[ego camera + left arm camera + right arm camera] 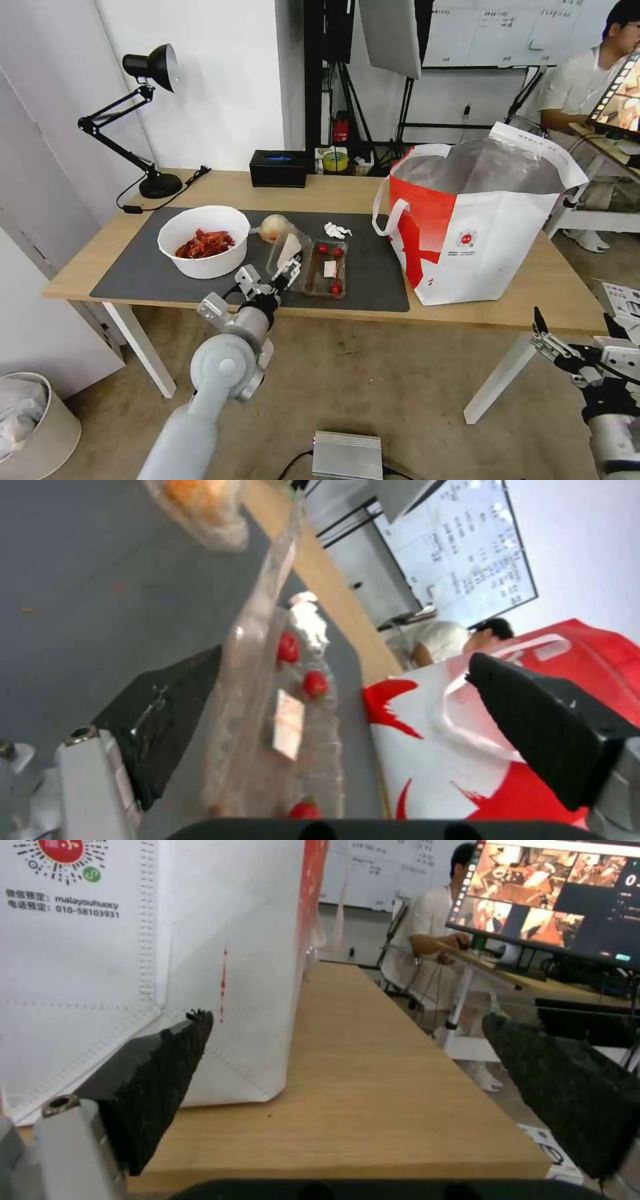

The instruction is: Pick up the trash from the table and place it into the takeout bag.

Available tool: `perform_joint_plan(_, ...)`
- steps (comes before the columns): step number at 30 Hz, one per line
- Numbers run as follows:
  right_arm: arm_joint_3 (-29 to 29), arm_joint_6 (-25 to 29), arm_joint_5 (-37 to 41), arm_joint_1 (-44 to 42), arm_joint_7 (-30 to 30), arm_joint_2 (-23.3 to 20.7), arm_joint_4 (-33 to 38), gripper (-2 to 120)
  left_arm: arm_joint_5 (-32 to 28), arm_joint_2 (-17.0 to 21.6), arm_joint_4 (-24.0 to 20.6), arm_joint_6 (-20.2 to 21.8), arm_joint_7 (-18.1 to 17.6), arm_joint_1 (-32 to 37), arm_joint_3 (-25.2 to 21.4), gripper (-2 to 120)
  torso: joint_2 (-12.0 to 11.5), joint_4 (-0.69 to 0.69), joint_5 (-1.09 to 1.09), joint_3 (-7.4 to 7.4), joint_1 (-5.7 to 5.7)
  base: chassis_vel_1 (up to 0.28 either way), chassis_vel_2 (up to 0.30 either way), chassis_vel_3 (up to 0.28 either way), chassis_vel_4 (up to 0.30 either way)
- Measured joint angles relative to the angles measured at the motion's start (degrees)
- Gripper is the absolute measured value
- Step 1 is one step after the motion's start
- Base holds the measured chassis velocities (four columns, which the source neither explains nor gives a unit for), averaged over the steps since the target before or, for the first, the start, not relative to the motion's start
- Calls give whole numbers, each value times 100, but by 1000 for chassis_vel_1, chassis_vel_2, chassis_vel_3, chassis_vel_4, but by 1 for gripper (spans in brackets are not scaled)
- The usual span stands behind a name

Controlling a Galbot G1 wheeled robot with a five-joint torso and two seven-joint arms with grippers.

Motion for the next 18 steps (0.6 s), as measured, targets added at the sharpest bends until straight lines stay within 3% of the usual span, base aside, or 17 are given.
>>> perform_joint_plan(6, -41, -2, 0, 7, 2, 34, 14, 100, 153, 20, -43, -16, 73, -172, 194, 100, 0, -1, 0, 0, 0, 0, 0, 0, 0)
perform_joint_plan(8, -35, 9, -3, -41, 1, 83, 38, 100, 634, 91, -14, -16, 541, -211, 472, 100, 0, -1, 0, 0, 0, 0, 0, 0, 0)
perform_joint_plan(12, -35, 36, -8, -63, -6, 119, 44, 100, 1009, 146, 59, -8, 818, -196, 578, 100, 0, -1, 0, 0, -1, 0, 0, 0, 0)
perform_joint_plan(18, -69, 65, -34, -98, -16, 172, 86, 100, 2287, 293, 287, -55, 1592, -182, 669, 99, 0, -1, 0, 0, 0, 0, 0, 0, 0)
